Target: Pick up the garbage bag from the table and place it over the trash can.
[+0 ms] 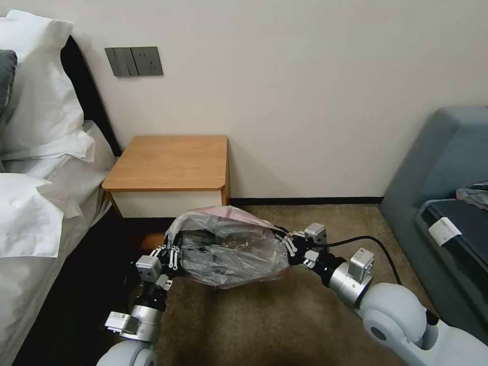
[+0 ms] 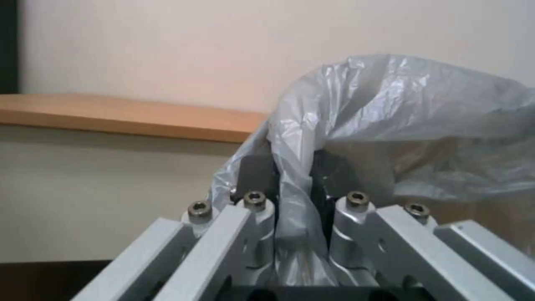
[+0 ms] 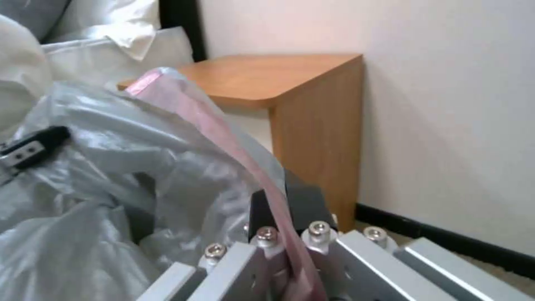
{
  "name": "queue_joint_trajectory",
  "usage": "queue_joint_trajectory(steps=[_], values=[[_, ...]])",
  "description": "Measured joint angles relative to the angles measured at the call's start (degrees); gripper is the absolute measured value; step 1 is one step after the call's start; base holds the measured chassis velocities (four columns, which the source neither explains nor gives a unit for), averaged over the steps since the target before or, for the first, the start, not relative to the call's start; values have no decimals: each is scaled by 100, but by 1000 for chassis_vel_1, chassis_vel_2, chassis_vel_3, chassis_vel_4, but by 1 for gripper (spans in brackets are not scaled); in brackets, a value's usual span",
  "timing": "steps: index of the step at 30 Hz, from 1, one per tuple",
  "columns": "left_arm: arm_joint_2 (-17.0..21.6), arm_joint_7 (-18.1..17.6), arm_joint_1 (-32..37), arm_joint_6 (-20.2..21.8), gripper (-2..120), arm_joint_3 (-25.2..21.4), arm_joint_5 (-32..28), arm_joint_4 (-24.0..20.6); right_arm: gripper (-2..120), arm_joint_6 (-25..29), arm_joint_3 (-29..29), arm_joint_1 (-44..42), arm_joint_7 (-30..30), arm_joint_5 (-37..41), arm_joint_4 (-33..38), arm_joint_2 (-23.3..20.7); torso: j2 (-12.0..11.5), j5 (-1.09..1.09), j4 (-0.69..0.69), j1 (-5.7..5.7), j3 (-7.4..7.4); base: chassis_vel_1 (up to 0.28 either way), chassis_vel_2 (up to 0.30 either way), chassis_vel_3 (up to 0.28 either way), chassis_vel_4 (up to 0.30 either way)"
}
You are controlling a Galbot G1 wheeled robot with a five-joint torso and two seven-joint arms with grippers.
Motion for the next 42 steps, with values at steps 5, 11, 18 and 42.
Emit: queue_joint_trajectory(steps=[5, 11, 18, 42], values=[[3, 56, 13, 4, 7, -5, -290, -46, 0, 55, 8, 23, 7, -33, -159, 16, 0, 1, 0, 0, 0, 0, 0, 0, 0], [11, -18, 24, 229, 7, 38, -658, -147, 0, 117, 17, 2, 6, -112, -262, 21, 0, 0, 0, 0, 0, 0, 0, 0, 0], [-1, -380, 55, 702, 7, 161, -1389, -422, 0, 209, -88, -31, 5, -428, -368, 203, 0, 0, 0, 0, 0, 0, 0, 0, 0], [-101, -861, 257, 1325, 7, 601, -1979, -721, 0, 1148, -710, 221, 557, -3818, -1571, 1340, 0, 0, 0, 0, 0, 0, 0, 0, 0]])
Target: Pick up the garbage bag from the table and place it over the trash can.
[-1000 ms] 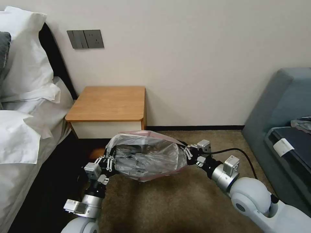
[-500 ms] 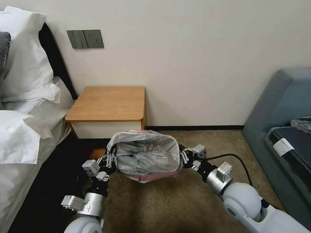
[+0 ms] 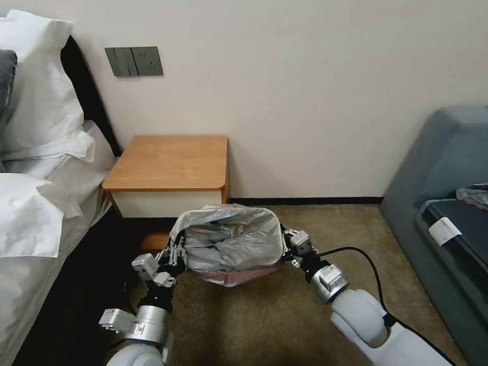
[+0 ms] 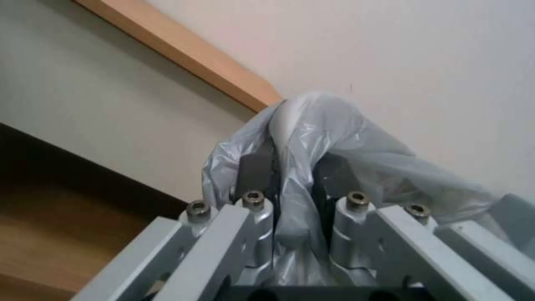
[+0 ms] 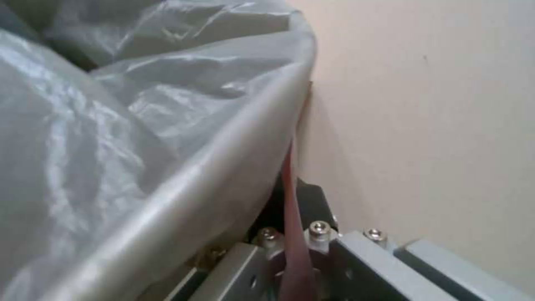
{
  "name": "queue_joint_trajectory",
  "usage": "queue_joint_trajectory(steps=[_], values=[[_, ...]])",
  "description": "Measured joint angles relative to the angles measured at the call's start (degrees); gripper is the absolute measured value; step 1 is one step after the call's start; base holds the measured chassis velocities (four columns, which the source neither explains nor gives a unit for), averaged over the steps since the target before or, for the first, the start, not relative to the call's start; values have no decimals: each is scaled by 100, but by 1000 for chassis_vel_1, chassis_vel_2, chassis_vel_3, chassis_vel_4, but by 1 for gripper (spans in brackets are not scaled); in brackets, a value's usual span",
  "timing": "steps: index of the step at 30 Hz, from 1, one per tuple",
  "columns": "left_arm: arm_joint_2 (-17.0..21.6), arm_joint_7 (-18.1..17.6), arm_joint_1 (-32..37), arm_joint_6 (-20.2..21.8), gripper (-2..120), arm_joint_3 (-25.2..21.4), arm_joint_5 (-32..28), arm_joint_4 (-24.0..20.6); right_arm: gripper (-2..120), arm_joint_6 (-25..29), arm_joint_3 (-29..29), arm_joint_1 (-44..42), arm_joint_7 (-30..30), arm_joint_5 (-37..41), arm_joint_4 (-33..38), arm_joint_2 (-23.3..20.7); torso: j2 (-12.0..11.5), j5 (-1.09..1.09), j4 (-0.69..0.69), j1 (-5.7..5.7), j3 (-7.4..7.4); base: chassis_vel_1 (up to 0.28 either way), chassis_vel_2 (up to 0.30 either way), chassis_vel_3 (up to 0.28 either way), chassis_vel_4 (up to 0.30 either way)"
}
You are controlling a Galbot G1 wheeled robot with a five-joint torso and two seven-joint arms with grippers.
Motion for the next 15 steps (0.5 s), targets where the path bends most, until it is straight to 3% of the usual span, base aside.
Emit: queue_joint_trajectory(steps=[8, 15], values=[[-24, -56, 87, 129, 7, 130, -138, -55, 0, 7, -69, 159, 305, -1100, -506, 355, 0, 0, 0, 0, 0, 0, 0, 0, 0], [-45, -57, 105, 134, 7, 142, -203, -55, 0, 94, -14, 167, 449, -1735, -781, 410, 0, 0, 0, 0, 0, 0, 0, 0, 0]])
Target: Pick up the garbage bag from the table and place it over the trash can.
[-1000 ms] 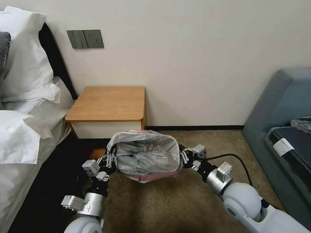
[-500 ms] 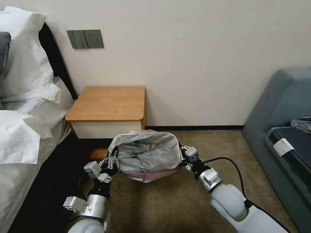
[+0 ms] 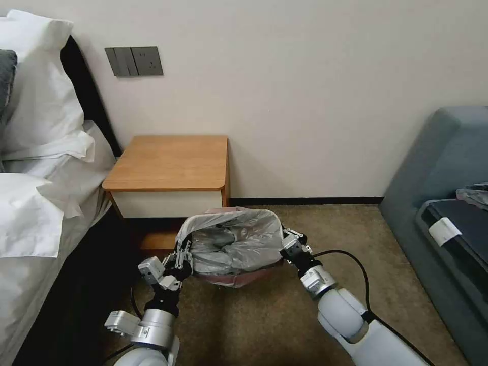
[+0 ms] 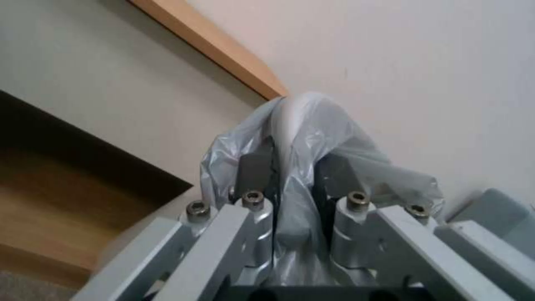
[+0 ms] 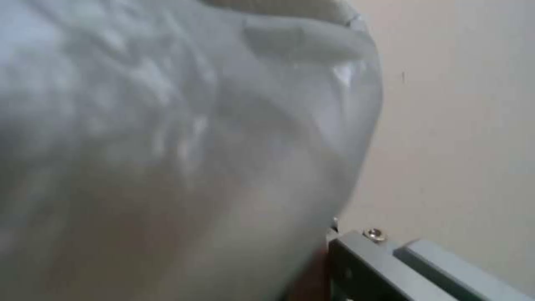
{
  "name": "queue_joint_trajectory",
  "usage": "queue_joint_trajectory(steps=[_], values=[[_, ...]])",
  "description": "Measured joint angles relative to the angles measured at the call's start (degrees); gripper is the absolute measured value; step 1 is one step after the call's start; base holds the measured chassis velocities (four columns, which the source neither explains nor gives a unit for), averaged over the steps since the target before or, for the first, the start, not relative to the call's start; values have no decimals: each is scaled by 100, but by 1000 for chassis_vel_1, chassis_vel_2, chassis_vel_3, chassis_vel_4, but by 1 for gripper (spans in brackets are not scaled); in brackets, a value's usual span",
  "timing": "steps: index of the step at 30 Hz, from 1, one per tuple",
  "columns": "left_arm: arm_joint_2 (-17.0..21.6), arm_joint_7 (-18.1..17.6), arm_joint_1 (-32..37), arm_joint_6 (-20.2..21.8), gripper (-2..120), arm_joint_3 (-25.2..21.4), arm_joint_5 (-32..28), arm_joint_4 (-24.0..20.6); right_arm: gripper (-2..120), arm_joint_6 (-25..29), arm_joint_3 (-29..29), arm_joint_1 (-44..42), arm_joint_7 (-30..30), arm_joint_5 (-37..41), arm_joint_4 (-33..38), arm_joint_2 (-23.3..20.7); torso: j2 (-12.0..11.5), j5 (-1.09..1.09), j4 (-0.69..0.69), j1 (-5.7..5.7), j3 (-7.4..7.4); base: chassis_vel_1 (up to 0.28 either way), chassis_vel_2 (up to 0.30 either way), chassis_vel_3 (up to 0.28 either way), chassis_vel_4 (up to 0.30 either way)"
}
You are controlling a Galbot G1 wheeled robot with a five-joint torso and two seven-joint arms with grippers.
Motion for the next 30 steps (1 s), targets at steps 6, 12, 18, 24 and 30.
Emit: queue_joint_trajectory(steps=[6, 12, 18, 24, 30], values=[[-70, 0, -20, 8, 7, -20, -161, -30, 0, 301, 78, 40, 113, -644, -326, 61, 0, 0, 0, 0, 0, 0, 0, 0, 0], [-117, -1, -63, 9, 7, -82, -190, 2, 0, 410, 25, 105, 123, -511, -347, 120, 0, 2, 0, 0, 0, 0, 0, 0, 0], [-63, -11, -179, -14, 7, -211, -94, 223, 10, 357, 27, -7, 57, -71, 68, -13, 0, 0, 0, 0, 0, 0, 0, 0, 0], [34, -32, -295, -29, 7, -311, 48, 501, 33, 289, 272, -403, 41, 273, 588, -218, 0, 0, -1, 0, 0, 0, 0, 0, 0], [27, -57, -344, -31, 7, -365, 48, 577, 52, 310, 495, -704, 59, 408, 803, -327, 0, 1, 0, 0, 0, 0, 0, 0, 0]])
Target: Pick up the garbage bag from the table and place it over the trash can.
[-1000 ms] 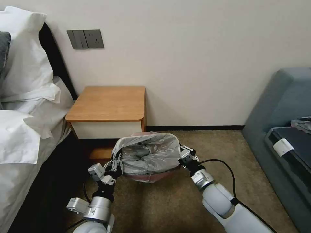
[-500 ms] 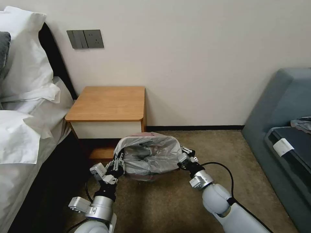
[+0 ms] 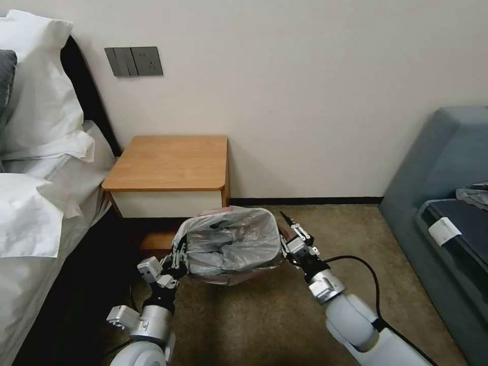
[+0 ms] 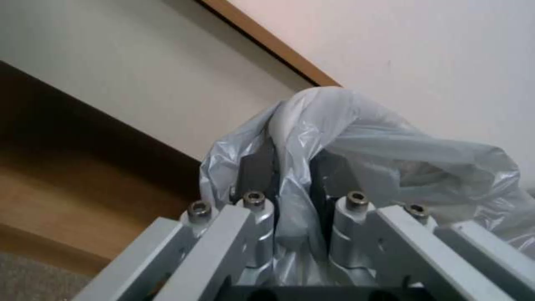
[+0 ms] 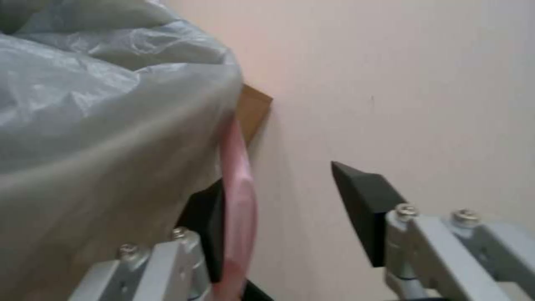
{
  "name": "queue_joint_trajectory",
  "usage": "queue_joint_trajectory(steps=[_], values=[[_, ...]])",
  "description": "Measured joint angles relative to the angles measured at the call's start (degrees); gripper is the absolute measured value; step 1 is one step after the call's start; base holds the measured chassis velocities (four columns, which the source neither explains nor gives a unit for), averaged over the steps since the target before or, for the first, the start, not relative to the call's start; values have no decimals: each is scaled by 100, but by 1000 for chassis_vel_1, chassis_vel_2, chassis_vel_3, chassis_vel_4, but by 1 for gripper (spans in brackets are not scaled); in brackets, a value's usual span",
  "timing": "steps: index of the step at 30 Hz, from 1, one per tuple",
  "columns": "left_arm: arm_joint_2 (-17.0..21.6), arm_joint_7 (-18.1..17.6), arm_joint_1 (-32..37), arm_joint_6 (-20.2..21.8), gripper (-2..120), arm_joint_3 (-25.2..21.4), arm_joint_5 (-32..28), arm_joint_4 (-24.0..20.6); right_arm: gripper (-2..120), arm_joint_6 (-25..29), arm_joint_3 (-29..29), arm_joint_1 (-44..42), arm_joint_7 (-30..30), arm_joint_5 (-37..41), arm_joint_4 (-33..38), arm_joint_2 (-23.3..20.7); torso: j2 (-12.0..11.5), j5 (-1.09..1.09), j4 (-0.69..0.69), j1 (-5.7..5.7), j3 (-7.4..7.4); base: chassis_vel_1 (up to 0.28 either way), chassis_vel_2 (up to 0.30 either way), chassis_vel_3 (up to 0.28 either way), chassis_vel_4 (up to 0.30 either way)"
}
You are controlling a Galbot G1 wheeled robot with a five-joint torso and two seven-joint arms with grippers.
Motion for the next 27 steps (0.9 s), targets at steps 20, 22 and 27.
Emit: queue_joint_trajectory(steps=[20, 22, 27], values=[[124, -28, -99, -143, 7, 44, 701, 194, 100, -271, 418, -300, -454, 3064, 1611, -200, 0, 0, 0, 0, 0, 0, 0, 0, 0], [154, 13, -121, -198, 7, 50, 888, 220, 100, -436, 339, -214, -500, 3380, 1784, -287, 0, -1, 0, 0, 0, 0, 0, 0, 0], [299, 73, -205, -260, 7, 60, 1440, 226, 100, -1019, -153, 750, -1021, 3642, 1941, -983, 0, -1, 1, 0, 0, 0, 0, 0, 0]])
